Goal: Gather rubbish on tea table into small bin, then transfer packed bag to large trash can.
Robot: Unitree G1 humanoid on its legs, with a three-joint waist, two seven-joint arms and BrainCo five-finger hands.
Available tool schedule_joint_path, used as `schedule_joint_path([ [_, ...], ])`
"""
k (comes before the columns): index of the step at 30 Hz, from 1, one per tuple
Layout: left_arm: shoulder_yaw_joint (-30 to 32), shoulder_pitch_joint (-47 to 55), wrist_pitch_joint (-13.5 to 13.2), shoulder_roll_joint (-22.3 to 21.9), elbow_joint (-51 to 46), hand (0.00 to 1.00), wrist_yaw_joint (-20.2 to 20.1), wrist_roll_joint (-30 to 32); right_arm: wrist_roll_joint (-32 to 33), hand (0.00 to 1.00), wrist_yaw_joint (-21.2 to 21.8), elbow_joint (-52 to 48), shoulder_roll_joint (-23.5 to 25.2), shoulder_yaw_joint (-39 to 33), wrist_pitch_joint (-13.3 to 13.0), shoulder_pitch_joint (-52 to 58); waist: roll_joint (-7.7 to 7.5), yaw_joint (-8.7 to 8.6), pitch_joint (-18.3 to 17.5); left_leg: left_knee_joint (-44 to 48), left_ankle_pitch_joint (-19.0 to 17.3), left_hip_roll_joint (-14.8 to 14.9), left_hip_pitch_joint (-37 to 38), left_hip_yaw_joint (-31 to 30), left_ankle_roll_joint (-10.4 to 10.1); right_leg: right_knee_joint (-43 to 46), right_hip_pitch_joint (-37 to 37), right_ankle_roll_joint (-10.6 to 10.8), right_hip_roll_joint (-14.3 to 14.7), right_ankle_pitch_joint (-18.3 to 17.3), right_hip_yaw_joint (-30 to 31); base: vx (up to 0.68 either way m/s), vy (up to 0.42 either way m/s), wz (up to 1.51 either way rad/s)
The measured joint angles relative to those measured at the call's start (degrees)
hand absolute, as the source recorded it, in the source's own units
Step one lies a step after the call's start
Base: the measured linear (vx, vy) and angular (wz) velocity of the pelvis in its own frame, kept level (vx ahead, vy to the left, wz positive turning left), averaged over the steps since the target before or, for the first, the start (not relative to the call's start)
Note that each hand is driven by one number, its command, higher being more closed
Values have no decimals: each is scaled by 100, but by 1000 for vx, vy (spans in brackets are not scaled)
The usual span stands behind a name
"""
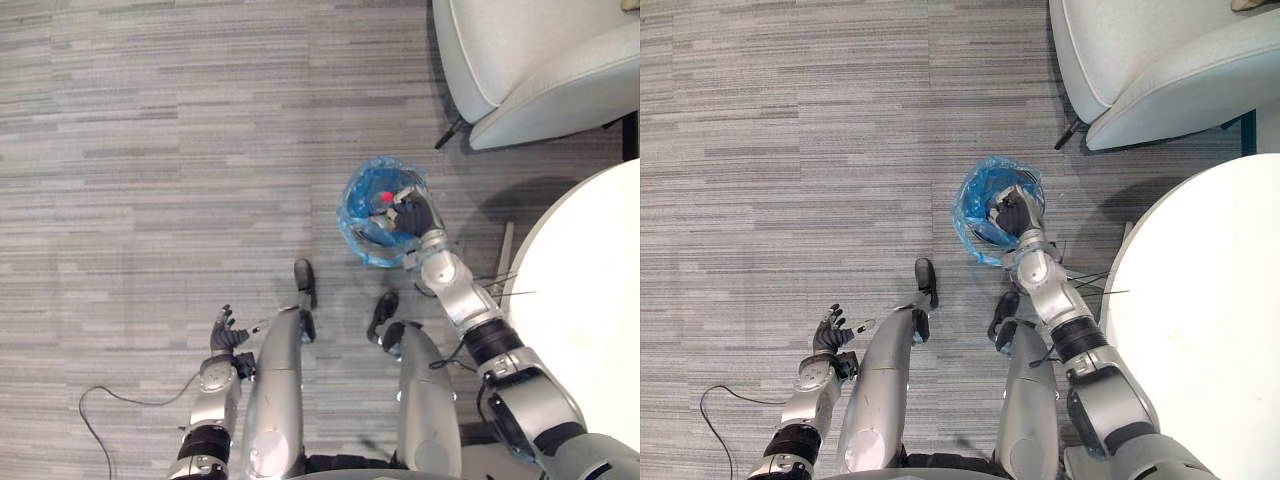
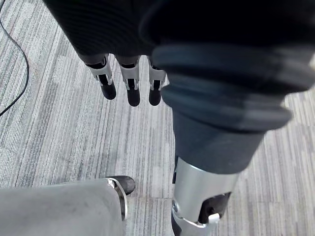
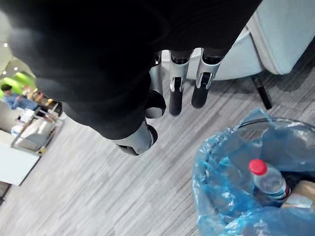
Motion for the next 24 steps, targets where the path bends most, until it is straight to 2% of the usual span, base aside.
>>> schedule_joint_path([
  [7,-13,-12,-23,-48,-225,0,0,-2,-35,0,-73,342,-231,-110,44,-336,83,143,-56,102,6,-52,-519,-121,-5,154,-478,2,-52,4,-59,9,-31,4],
  [10,-14,-34,-31,-80,-361,0,0,-4,-29,0,-105,396,-299,-201,92,-504,96,163,-52,358,3,-103,-846,-264,4,416,-724,-18,-147,-137,-160,18,-52,17],
  [13,-17,-190,-32,-148,-502,0,1,-20,-8,0,-199,541,-405,-309,114,-730,118,282,-52,608,-39,-113,-1184,-376,52,667,-975,-57,-206,-267,-248,-4,-58,12],
  [14,-9,-243,-46,-206,-602,0,6,-26,22,0,-247,573,-479,-321,114,-844,194,289,-51,755,-85,-111,-1397,-466,111,805,-1096,-74,-223,-332,-310,-31,-58,15],
  [16,-5,-341,-56,-276,-669,0,7,-72,42,0,-255,685,-559,-392,115,-1027,249,300,-45,958,-120,-121,-1701,-528,133,1034,-1344,-91,-295,-437,-369,-50,-42,18],
  [21,3,-401,-51,-383,-756,0,18,-195,108,0,-264,1015,-567,-476,168,-1274,267,341,-36,1522,-247,-134,-2364,-620,155,1628,-1927,-128,-432,-657,-365,-51,-37,6],
  [24,18,-419,-97,-422,-896,0,32,-276,196,0,-271,1201,-598,-477,170,-1330,300,426,-20,1791,-326,-129,-2693,-668,189,1903,-2218,-152,-487,-751,-361,-58,-26,1],
])
